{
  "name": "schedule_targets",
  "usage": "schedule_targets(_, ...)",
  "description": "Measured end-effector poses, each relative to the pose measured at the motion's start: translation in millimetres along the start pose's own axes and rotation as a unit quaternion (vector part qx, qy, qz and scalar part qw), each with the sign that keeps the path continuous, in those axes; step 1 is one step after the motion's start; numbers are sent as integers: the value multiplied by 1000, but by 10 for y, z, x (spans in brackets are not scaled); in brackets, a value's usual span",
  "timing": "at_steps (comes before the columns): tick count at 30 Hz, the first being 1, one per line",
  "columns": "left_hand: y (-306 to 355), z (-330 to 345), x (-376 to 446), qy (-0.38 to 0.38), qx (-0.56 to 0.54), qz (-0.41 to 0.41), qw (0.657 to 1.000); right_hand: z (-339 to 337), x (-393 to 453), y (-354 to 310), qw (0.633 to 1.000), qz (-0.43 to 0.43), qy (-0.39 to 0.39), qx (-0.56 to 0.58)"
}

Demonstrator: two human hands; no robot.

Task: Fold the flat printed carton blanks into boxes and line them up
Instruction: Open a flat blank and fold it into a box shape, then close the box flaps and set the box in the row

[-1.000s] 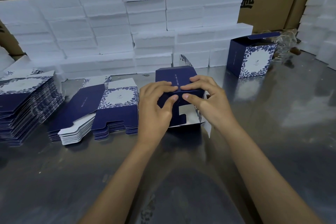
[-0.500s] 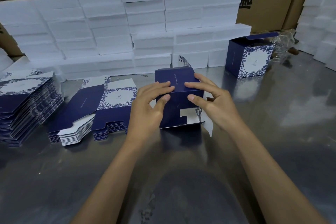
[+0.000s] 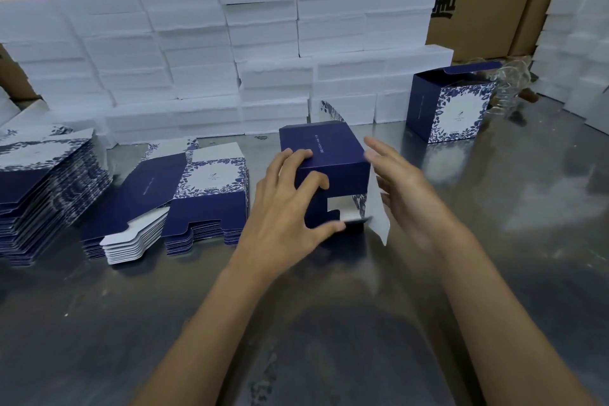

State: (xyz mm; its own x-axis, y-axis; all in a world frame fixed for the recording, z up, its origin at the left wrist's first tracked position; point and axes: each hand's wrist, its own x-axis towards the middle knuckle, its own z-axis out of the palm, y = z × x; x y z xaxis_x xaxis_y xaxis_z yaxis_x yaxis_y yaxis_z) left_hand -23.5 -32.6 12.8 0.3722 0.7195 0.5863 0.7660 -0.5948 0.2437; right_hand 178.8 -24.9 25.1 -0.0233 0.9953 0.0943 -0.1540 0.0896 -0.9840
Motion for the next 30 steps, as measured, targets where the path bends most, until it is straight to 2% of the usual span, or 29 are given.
schedule_targets(4, -36, 68, 8, 61, 5, -3, 998, -97, 41, 50, 1000, 19, 2, -17)
schedule_targets(7, -56, 131, 17, 80, 18, 7, 997, -36, -32, 137, 996, 18, -86, -30)
schedule_targets(9, -68, 159, 16, 99, -5, 15, 995, 15, -42, 199, 992, 16, -114, -47)
schedule_targets(11, -53, 158, 11, 129, -86, -22, 988, 51, -18, 244, 994, 15, -92, -52)
schedule_targets(14, -54, 152, 12, 153, -209, -133, 957, 124, 8, 297, 997, 11, -21, -67)
schedule_targets(18, -134, 124, -19, 31, -328, -214, 919, 230, 39, 402, 990, -31, 75, -112)
schedule_targets(21, -152, 136, -35, 5, -320, -220, 921, 260, 67, 453, 981, -65, 123, -135)
schedule_targets(30, -58, 116, -32, 5, -298, -217, 930, 273, 87, 495, 961, -103, 201, -161)
